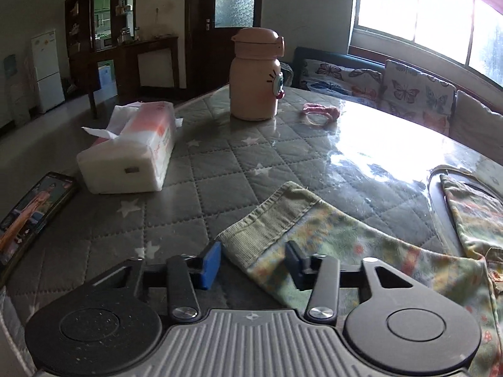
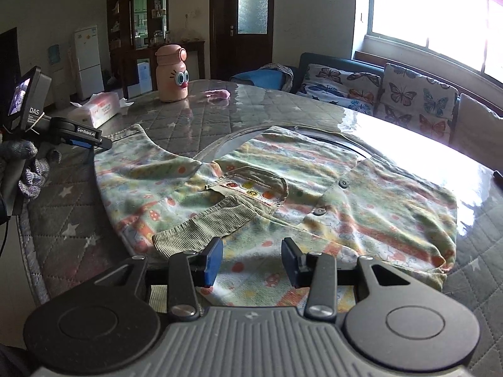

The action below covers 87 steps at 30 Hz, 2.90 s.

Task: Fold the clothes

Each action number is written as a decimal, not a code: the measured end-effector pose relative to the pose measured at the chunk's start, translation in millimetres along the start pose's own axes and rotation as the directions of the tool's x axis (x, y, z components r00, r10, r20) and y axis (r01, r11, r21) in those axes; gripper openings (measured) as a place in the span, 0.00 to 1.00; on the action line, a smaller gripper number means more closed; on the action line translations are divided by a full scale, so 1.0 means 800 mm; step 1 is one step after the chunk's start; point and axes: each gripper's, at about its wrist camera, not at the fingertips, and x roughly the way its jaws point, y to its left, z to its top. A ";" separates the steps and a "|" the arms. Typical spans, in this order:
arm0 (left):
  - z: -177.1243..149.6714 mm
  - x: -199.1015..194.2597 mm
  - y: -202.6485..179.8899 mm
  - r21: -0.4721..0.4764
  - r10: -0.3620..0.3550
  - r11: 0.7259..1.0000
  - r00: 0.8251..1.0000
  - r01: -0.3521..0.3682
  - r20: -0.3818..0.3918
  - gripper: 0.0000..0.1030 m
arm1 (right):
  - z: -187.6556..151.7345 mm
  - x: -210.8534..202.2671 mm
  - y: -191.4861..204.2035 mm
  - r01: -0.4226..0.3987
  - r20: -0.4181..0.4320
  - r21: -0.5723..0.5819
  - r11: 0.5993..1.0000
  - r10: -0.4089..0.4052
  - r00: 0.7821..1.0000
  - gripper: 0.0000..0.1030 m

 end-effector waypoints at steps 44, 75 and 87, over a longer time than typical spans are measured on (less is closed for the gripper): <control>-0.058 -0.139 -0.262 0.436 -0.687 0.590 0.706 0.679 -0.172 0.44 | -0.060 -0.055 -0.124 0.077 0.047 0.431 0.899 -0.107 0.993 0.39; -0.028 -0.072 -0.179 0.402 -0.467 0.790 0.879 0.463 -0.093 0.40 | -0.020 -0.036 -0.095 0.157 0.033 0.289 0.944 -0.174 0.984 0.14; -0.038 -0.040 -0.239 0.491 -0.488 0.717 0.859 0.495 -0.154 0.33 | -0.025 -0.001 -0.090 0.093 -0.012 0.191 0.977 -0.093 0.996 0.15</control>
